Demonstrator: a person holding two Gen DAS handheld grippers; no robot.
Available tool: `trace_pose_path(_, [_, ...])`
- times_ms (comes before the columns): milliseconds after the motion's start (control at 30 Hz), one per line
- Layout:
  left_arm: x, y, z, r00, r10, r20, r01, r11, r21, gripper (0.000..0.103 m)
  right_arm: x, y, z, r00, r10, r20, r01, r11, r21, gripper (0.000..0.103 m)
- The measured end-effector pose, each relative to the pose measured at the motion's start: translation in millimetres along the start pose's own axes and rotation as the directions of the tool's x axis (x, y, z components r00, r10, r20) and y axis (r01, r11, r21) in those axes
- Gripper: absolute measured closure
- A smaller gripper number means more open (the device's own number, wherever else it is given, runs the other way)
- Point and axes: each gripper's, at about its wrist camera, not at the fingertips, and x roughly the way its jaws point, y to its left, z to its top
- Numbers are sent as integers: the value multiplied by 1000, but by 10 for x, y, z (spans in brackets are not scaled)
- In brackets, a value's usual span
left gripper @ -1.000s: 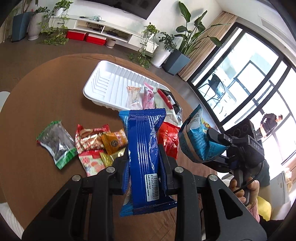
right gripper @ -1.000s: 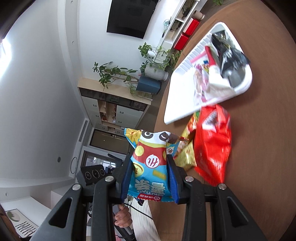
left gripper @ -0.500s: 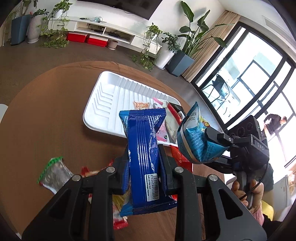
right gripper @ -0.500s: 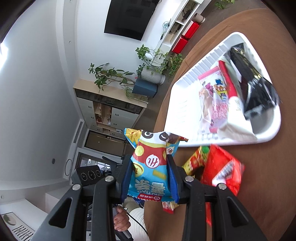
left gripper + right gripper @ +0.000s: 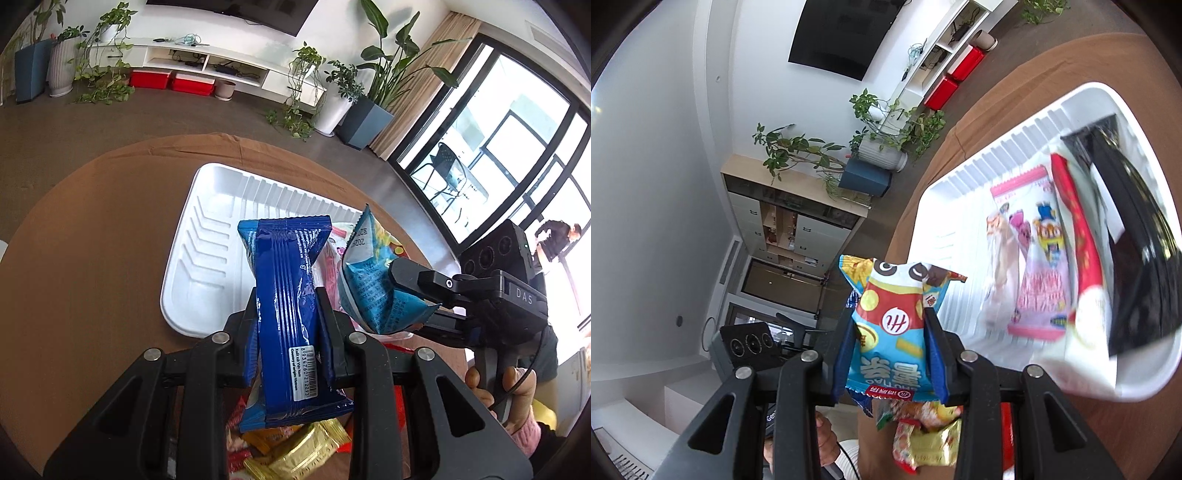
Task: Organize snacks
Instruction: 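Lower both bags into the white tray and open both tools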
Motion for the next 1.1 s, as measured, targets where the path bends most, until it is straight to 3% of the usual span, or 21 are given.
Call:
trace_pose_path(667, [704, 201, 386, 993, 116, -20, -115, 992, 50, 79, 455, 70, 379, 981, -190, 31, 193, 973, -128, 62])
trace_pose_path(933, [902, 340, 436, 986, 168, -9, -168, 985, 49, 78, 488, 102, 396, 965, -254, 60, 260, 948, -182, 48])
trace_pose_path(1100, [845, 357, 479, 983, 185, 19, -186, 982, 42, 67, 459, 126, 398, 964, -256, 71, 265, 945, -192, 42])
